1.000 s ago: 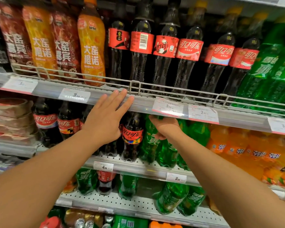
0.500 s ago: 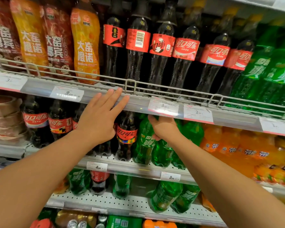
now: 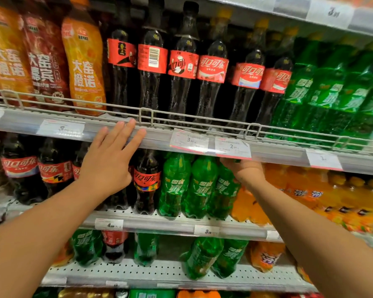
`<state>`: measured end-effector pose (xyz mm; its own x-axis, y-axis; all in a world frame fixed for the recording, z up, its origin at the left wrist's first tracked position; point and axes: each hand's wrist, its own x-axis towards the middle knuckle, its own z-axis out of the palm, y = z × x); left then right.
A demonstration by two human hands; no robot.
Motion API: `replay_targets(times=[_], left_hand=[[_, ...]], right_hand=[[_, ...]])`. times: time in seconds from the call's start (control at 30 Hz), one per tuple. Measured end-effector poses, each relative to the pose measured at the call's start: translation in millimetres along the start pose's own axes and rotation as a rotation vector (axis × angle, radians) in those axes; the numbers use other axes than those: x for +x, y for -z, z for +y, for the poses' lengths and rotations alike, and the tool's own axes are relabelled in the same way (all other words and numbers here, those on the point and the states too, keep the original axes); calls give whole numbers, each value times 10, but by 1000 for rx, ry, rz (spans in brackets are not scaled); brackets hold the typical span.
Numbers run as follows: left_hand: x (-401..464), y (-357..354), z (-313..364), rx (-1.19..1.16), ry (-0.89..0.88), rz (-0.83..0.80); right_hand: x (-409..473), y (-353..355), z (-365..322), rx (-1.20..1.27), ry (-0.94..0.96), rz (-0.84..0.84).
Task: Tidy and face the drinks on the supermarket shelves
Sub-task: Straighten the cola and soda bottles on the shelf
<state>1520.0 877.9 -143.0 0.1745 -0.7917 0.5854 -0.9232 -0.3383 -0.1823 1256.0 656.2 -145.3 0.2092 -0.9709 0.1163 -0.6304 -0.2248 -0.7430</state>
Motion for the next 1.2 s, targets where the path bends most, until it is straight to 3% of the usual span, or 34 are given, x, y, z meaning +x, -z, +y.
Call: replay_targets(times=[0.1, 0.2, 0.43, 0.57, 0.73, 0.83, 1.03, 1.2], left_hand=[[-3, 8, -5, -9, -8, 5], [-5, 2, -11, -13, -9, 19], [-4, 17, 8, -23, -3, 36], [-5, 31, 18, -26, -7, 34], [-3, 51, 5, -26, -4, 0], [-7, 66, -3, -19, 2, -36], [-17, 106, -19, -50, -15, -58], [-5, 119, -82, -104, -35, -107]], right_hand=[[85, 7, -15, -205, -26, 13], [111, 58, 111, 97, -22, 17], [116, 104, 144, 486, -7, -100], [130, 26, 227, 378, -45, -32], [111, 13, 221, 0, -88, 58], [27, -18, 319, -139, 31, 23], [-235, 33, 336, -160, 102, -25], [-877, 58, 140, -402, 446, 5]])
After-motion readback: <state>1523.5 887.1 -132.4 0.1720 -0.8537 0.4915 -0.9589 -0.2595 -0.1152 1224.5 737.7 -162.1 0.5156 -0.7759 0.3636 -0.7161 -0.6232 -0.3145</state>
